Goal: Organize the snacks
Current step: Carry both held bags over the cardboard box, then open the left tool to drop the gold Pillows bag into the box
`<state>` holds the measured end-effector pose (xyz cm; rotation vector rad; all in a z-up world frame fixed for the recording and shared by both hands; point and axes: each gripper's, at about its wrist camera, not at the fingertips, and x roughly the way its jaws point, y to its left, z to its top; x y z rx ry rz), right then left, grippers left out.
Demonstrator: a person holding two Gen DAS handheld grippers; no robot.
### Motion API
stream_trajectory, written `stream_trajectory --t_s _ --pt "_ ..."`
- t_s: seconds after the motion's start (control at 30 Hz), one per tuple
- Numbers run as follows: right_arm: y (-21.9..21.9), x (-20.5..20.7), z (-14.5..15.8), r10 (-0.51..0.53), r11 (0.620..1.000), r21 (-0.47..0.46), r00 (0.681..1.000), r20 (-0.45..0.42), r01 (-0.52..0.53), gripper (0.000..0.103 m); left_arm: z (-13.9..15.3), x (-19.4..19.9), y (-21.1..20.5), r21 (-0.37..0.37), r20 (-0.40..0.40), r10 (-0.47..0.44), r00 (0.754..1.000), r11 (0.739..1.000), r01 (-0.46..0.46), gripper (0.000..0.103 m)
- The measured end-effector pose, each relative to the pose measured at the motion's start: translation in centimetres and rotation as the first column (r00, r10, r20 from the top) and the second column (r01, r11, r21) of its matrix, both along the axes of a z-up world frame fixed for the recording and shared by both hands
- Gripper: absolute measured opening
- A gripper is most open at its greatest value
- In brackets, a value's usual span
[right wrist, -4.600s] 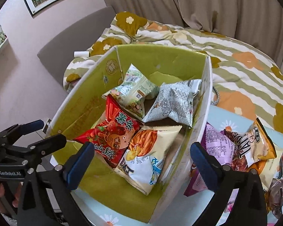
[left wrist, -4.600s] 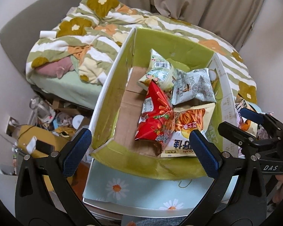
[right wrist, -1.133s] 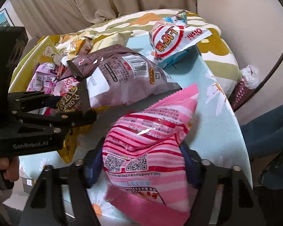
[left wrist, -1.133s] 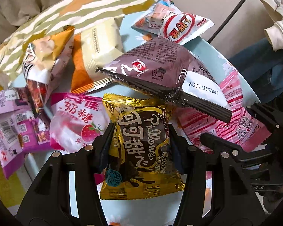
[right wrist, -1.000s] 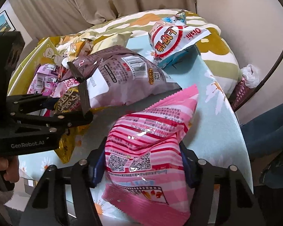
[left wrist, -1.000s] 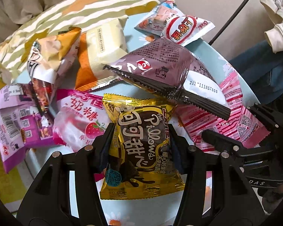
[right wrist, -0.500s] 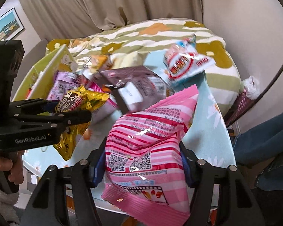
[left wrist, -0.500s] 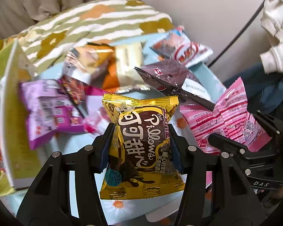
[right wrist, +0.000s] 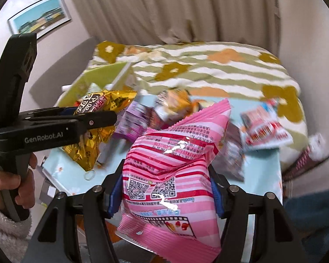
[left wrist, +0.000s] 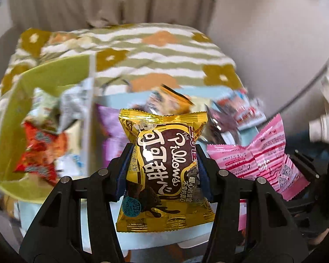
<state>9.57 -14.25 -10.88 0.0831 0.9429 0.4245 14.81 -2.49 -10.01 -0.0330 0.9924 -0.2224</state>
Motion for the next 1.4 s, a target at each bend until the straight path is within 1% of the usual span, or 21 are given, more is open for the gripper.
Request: stream_trajectory --t_s 0.1,0.2,0.37,0.47,0.53,0.63,0.77,0.9,0.97,1.0,1.03,1.07,1.1,1.13,1.23,1.3,1.4 --pt "1.9 1.8 1.2 0.050 0.998 0.030 0.999 0.009 -0.050 0.060 1.3 0.2 2.7 -0.006 0.019 0.080 0.997 0.997 -0.080 0.052" --pt "4.4 4.1 2.3 0.078 0.996 0.031 0.997 0.022 -0.079 0.060 2.3 0.6 5.6 -0.007 0.031 0.130 0.991 0.992 -0.130 0.052" --pt "9.0 7.4 3.8 0.099 0.994 0.041 0.994 0.041 -0.101 0.060 3.4 2.6 11.5 -0.020 0.043 0.181 0.983 0.983 -0.180 0.052" --pt "12.5 9.8 4.6 0.106 0.993 0.056 0.993 0.047 -0.108 0.060 3.6 4.5 15.5 -0.029 0.036 0.204 0.978 0.979 -0.204 0.052" --pt "15.2 11.6 4.8 0.111 0.992 0.058 0.993 0.050 -0.114 0.060 3.5 5.9 17.4 -0.031 0.033 0.210 0.977 0.977 -0.209 0.052" --pt "18.4 14.1 4.8 0.109 0.991 0.067 0.993 0.049 -0.112 0.060 3.0 8.4 20.7 -0.021 0.027 0.210 0.977 0.978 -0.210 0.052" --pt "22.1 17.0 4.4 0.087 0.994 0.068 0.996 0.032 -0.089 0.060 1.7 12.0 24.0 -0.032 -0.005 0.200 0.980 0.979 -0.200 0.052" --pt "24.4 19.1 3.4 0.063 0.997 0.046 0.998 0.001 -0.063 0.060 -0.2 15.7 25.8 -0.041 -0.048 0.169 0.984 0.984 -0.171 0.052" --pt "25.2 20.2 2.6 0.047 0.998 0.040 0.999 -0.017 -0.047 0.060 -1.3 16.9 26.2 -0.028 -0.068 0.159 0.985 0.987 -0.161 0.053" --pt "25.4 20.7 2.2 0.038 0.999 0.035 0.999 -0.027 -0.037 0.060 -1.8 17.5 26.4 -0.019 -0.080 0.153 0.985 0.988 -0.155 0.060" --pt "25.6 21.0 1.9 0.030 0.999 0.028 0.999 -0.033 -0.030 0.060 -2.2 17.7 26.5 -0.016 -0.090 0.148 0.985 0.989 -0.150 0.082" --pt "25.8 21.2 1.8 0.026 0.999 0.022 0.999 -0.038 -0.025 0.060 -2.5 17.8 26.7 -0.017 -0.091 0.150 0.985 0.988 -0.152 0.094" --pt "25.8 21.3 1.5 0.021 1.000 0.014 0.999 -0.043 -0.020 0.060 -2.4 17.5 26.8 -0.022 -0.078 0.154 0.985 0.987 -0.156 0.103" --pt "25.8 21.5 1.3 0.015 1.000 0.006 0.999 -0.049 -0.015 0.060 -2.4 17.0 27.0 -0.031 -0.064 0.155 0.986 0.987 -0.157 0.103" --pt "25.8 21.7 0.8 0.005 1.000 -0.008 0.998 -0.063 -0.005 0.060 -2.4 16.1 27.6 -0.040 -0.074 0.158 0.985 0.986 -0.161 0.103" --pt "25.8 21.8 0.6 0.003 1.000 -0.002 0.997 -0.072 -0.003 0.060 -2.4 15.2 27.8 -0.051 -0.078 0.168 0.983 0.984 -0.172 0.103" --pt "25.8 22.0 0.7 0.005 1.000 0.006 0.997 -0.074 -0.004 0.061 -2.1 14.4 28.0 -0.046 -0.077 0.184 0.980 0.981 -0.188 0.103"
